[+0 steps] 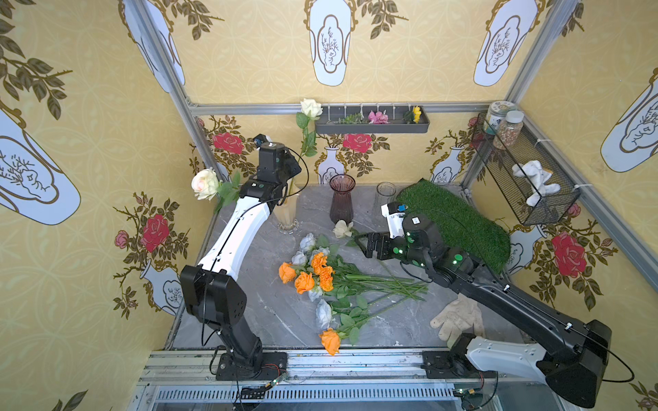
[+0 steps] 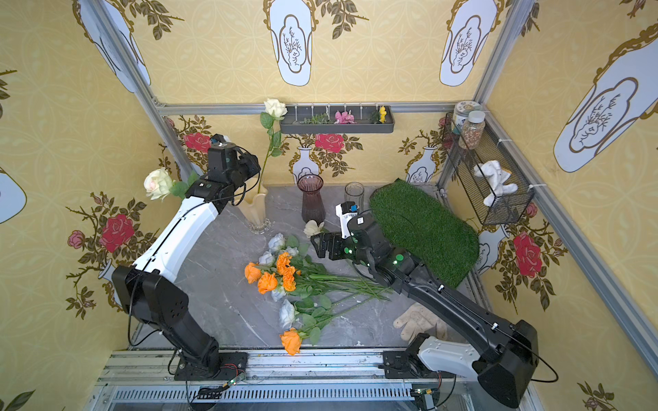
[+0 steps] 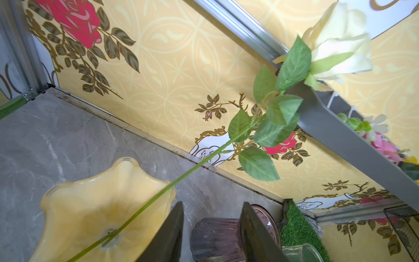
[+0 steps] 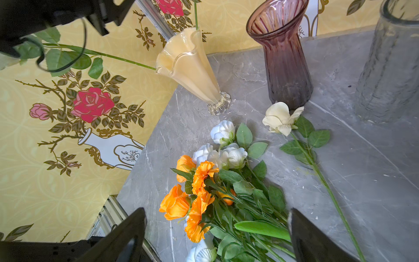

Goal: Arrange the flowers in different vases according to their colors
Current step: Insert the flower into the vase, then pick up the flower at the center of the board.

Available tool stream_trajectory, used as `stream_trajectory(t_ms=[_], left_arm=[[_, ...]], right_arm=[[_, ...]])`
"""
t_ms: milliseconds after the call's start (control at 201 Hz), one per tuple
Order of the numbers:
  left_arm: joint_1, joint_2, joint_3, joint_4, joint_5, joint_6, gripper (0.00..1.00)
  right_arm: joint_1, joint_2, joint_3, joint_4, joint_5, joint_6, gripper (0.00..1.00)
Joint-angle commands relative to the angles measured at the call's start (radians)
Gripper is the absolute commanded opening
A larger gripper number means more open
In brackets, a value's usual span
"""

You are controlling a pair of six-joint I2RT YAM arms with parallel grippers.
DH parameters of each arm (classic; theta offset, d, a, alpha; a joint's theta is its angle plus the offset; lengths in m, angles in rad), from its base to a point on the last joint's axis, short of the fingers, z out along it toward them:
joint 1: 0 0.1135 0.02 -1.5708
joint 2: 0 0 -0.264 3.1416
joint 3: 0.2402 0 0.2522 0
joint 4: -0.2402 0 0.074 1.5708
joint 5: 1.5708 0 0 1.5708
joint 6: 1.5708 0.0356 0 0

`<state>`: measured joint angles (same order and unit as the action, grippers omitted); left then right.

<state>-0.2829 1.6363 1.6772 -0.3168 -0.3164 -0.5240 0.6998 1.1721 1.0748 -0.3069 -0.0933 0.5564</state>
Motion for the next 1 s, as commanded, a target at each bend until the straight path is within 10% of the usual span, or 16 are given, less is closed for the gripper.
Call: stream_trajectory(t_ms=[0, 209, 369, 712, 892, 991], left_arm=[[-0.036, -0.111, -0.118, 0.072, -0.008, -0.011, 0.49], [-0.218, -0.384, -0.407, 0.073, -0.042, -0.039, 0.6], [-0.379, -0.543, -0.614, 0.027, -0.086, -0.117, 0.62], [-0.61, -0.785, -0.877, -0.086, -0.242, -0.313, 0.67], [-0.643, -0.915, -1.01, -0.122, -0.287, -0.431, 0.99], [-0.643, -0.991, -1.048, -0.122, -0.313, -0.451, 1.0]], right_arm=[[-0.077, 0.034, 0.014, -0.063, -0.114, 0.026, 0.97], [-0.154, 0.176, 0.056, -0.244, -0.252, -0.037, 0.99], [-0.126, 0.268, 0.06, -0.325, -0.334, -0.104, 0.7], [0.128, 0.237, -0.045, -0.278, -0.053, -0.276, 0.58], [0.157, 0.25, -0.086, -0.214, 0.03, -0.355, 0.5], [0.175, 0.275, -0.095, -0.177, 0.052, -0.396, 0.43]])
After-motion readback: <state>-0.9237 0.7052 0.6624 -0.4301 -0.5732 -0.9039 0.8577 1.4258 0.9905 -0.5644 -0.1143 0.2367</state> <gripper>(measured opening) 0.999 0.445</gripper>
